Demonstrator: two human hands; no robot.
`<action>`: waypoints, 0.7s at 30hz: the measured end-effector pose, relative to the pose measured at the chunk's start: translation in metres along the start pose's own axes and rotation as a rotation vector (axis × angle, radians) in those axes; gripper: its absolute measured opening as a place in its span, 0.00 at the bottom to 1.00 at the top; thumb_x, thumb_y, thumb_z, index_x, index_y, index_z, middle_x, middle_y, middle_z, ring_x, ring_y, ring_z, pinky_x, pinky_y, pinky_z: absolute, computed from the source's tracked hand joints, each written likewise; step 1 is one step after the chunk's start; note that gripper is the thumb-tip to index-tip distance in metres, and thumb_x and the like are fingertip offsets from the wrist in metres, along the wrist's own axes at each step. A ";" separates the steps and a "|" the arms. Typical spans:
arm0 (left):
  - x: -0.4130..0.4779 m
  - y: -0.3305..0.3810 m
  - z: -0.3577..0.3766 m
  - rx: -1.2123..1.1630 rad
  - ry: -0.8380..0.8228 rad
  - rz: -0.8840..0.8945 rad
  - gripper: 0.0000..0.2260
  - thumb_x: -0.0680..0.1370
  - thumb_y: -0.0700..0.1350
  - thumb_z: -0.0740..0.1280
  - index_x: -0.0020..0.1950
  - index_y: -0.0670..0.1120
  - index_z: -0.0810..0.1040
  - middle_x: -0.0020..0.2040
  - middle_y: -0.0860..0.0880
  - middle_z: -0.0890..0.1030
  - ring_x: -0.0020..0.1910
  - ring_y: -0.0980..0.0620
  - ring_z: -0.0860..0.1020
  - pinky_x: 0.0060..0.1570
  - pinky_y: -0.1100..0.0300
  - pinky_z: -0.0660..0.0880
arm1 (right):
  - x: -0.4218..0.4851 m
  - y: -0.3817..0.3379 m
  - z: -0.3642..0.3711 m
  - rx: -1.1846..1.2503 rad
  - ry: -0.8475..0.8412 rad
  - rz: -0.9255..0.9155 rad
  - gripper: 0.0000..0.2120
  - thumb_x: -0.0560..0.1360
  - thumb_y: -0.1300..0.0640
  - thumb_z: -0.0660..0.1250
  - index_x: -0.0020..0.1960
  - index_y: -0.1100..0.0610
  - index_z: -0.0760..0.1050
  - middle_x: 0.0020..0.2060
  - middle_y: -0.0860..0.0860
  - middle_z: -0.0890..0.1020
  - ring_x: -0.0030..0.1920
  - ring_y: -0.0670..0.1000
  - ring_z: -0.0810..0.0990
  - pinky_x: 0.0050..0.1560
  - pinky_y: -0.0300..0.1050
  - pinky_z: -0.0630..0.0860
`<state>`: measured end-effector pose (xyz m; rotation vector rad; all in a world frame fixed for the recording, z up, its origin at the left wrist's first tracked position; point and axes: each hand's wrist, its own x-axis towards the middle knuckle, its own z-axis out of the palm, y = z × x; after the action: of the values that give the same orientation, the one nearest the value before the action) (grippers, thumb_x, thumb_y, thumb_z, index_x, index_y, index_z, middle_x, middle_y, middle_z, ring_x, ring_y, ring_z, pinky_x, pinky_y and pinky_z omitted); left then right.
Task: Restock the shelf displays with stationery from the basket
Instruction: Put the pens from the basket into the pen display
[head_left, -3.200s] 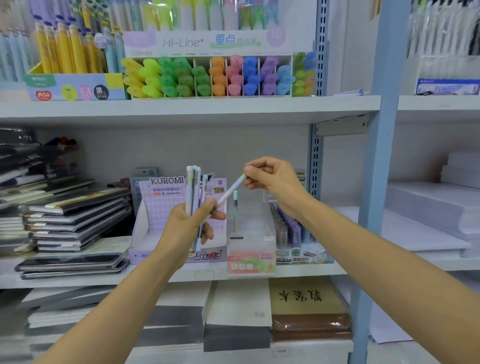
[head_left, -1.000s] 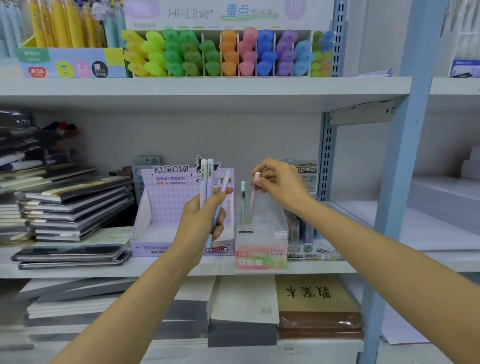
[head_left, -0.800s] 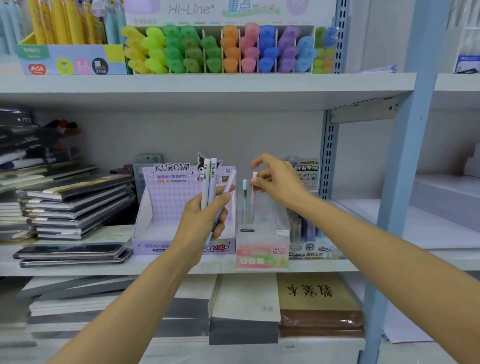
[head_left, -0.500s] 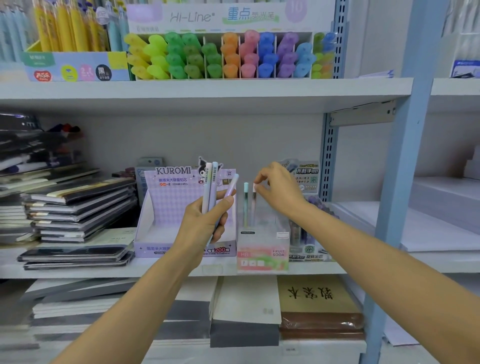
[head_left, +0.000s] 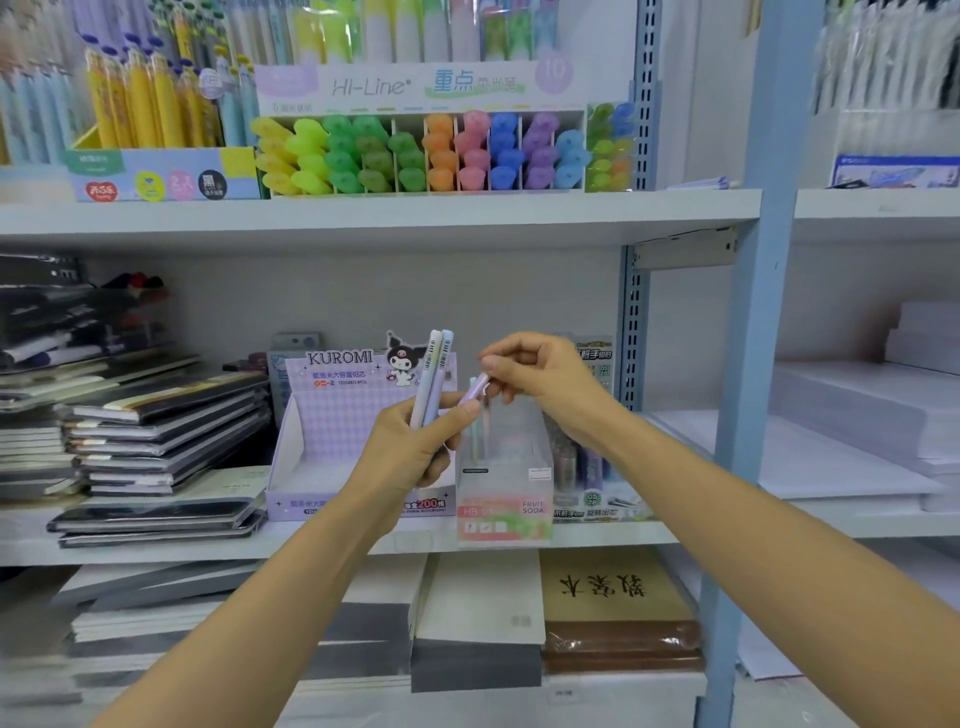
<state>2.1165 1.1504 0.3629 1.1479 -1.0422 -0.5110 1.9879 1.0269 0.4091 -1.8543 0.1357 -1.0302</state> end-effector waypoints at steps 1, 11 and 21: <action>-0.001 0.002 -0.002 -0.023 0.008 -0.010 0.13 0.66 0.54 0.76 0.47 0.49 0.83 0.29 0.51 0.74 0.21 0.55 0.62 0.20 0.65 0.59 | -0.001 -0.003 -0.003 0.058 0.044 0.004 0.06 0.76 0.68 0.67 0.51 0.68 0.77 0.37 0.59 0.81 0.33 0.48 0.80 0.36 0.37 0.78; -0.005 0.013 -0.003 -0.371 0.316 -0.061 0.06 0.70 0.44 0.76 0.42 0.47 0.81 0.34 0.49 0.69 0.20 0.57 0.59 0.19 0.66 0.58 | -0.028 -0.001 -0.028 0.048 -0.066 0.141 0.06 0.73 0.63 0.71 0.48 0.63 0.78 0.41 0.58 0.85 0.40 0.53 0.85 0.40 0.39 0.81; -0.020 0.030 0.017 -0.182 0.266 -0.008 0.04 0.72 0.42 0.75 0.40 0.49 0.82 0.23 0.54 0.71 0.19 0.56 0.57 0.19 0.66 0.57 | -0.042 -0.015 -0.017 -0.208 -0.129 0.035 0.09 0.78 0.54 0.67 0.53 0.58 0.81 0.44 0.51 0.85 0.43 0.46 0.83 0.41 0.36 0.78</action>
<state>2.0874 1.1692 0.3833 1.0265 -0.7461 -0.4365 1.9442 1.0437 0.3985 -2.0934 0.2043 -0.8969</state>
